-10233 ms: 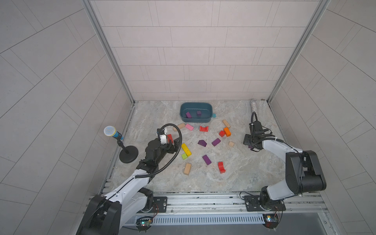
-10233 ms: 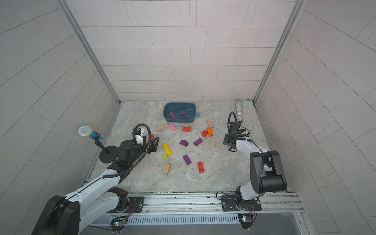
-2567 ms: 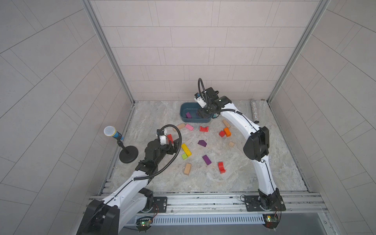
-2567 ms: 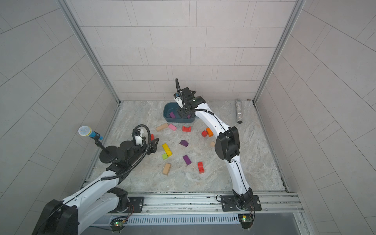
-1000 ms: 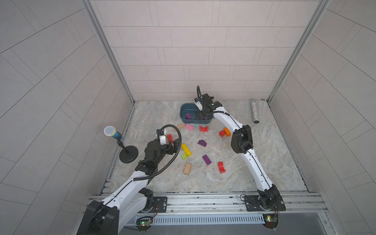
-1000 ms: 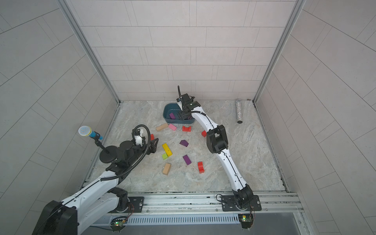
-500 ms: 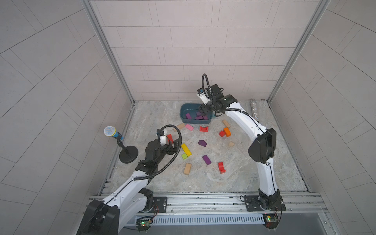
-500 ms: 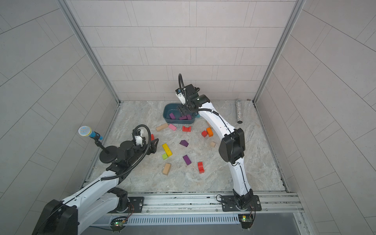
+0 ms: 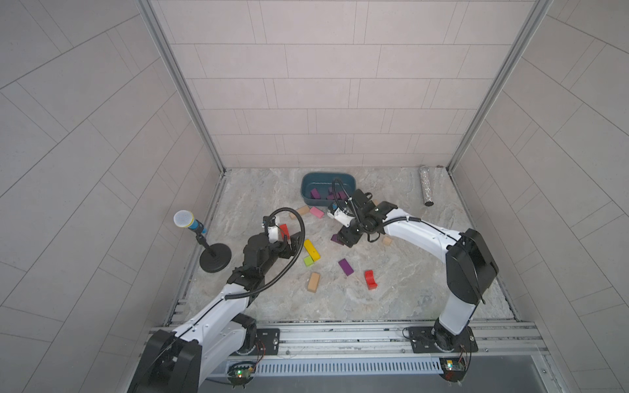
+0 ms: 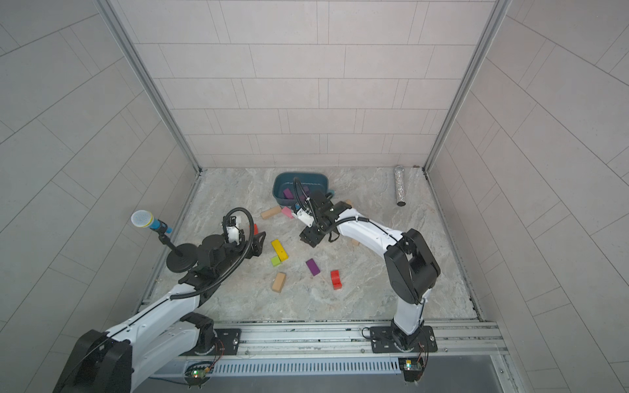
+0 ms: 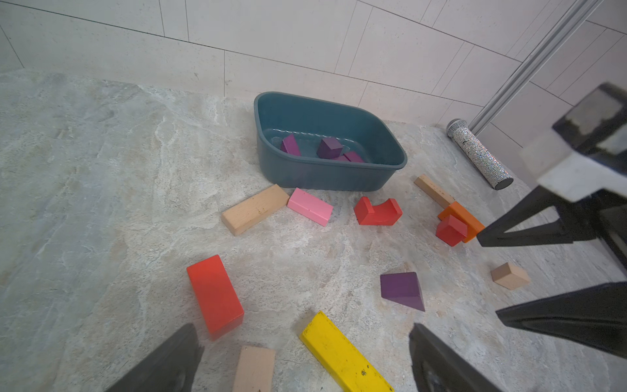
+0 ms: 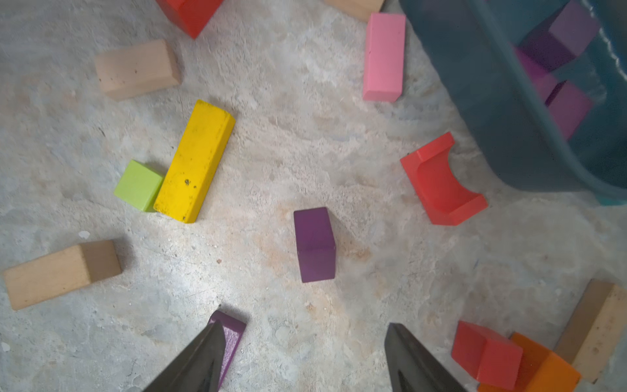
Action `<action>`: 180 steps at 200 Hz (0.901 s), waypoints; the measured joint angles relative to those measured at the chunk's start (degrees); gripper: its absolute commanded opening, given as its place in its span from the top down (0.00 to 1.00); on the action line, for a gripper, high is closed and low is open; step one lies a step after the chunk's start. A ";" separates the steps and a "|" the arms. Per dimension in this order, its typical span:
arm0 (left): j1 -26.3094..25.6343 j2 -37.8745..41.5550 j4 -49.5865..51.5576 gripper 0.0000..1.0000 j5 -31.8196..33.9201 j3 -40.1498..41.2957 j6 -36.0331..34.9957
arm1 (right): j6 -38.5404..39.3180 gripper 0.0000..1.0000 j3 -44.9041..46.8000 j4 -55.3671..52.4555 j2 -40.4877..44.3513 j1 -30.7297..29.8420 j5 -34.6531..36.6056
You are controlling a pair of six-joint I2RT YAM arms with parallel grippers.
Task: Pick purple bricks into the storage bin
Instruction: Pick up the building block from the center of the board.
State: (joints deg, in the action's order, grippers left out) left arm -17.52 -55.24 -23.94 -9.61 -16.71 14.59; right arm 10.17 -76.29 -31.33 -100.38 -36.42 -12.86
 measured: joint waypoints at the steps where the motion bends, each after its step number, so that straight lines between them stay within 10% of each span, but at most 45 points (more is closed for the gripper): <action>1: 0.00 -0.02 0.00 0.00 0.00 0.00 0.00 | -0.02 0.23 0.22 0.15 0.11 0.02 0.00; 180: 0.00 -0.07 -0.17 0.00 -0.02 0.00 0.00 | -2.69 0.36 2.89 10.36 -9.92 -1.92 1.84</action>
State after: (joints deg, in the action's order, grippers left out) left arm -17.52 -55.31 -24.12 -9.63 -16.71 14.59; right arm 7.49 -73.41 -20.97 -110.30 -38.35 -11.03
